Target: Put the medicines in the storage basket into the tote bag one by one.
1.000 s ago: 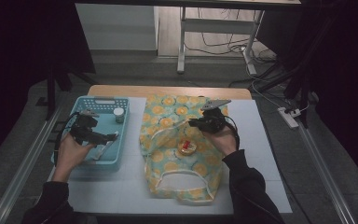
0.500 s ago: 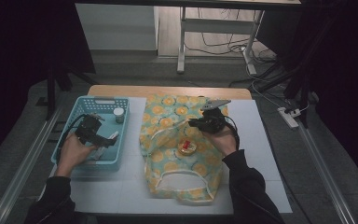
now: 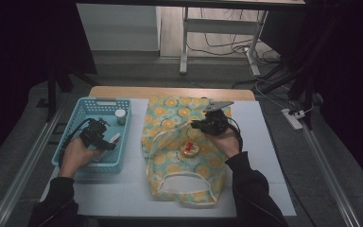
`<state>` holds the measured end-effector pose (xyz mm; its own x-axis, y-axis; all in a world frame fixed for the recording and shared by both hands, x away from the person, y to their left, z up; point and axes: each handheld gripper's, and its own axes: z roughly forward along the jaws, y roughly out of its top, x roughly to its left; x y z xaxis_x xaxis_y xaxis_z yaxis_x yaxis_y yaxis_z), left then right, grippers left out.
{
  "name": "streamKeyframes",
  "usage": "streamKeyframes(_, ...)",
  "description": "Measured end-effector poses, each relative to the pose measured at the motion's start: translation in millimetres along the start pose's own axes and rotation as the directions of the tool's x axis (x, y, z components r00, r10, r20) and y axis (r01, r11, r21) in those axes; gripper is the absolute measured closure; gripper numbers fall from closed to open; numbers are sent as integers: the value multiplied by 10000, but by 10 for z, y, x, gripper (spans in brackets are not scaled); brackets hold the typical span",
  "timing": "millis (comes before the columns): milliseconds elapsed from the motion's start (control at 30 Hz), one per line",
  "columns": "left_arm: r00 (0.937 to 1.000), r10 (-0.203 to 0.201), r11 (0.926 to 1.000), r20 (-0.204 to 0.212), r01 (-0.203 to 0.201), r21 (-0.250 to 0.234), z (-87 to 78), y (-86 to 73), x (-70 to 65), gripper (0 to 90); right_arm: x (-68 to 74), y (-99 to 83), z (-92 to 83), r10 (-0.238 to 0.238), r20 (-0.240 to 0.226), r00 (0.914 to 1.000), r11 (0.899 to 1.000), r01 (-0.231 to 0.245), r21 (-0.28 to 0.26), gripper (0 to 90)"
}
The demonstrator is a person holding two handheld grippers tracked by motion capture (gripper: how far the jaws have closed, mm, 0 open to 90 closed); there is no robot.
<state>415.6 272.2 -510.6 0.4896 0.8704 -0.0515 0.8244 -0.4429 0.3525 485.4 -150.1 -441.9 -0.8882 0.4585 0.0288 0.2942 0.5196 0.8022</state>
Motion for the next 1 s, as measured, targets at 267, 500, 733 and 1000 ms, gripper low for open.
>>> streamKeyframes(267, 9993, -124, 9996, 362, 115, 245, 24, 5, 22, 581, 0, 3, -8, -16, 11, 10000, 10000, 16, 3, 899)
streamKeyframes(500, 9973, -206, 9995, 712, 190, 239, 17, 1, 34, 740, 2, 3, -7, -41, -1, 10000, 10000, 41, -21, 899)
streamKeyframes(733, 9977, -196, 9996, 646, 182, 223, 13, 6, 29, 752, 1, 3, -6, -44, 9, 10000, 10000, 44, -12, 899)
streamKeyframes(1000, 9956, -670, 9977, 657, 677, -87, -32, 1, 62, 753, -1, 5, -10, 4, -8, 10000, 10000, -4, -50, 900)
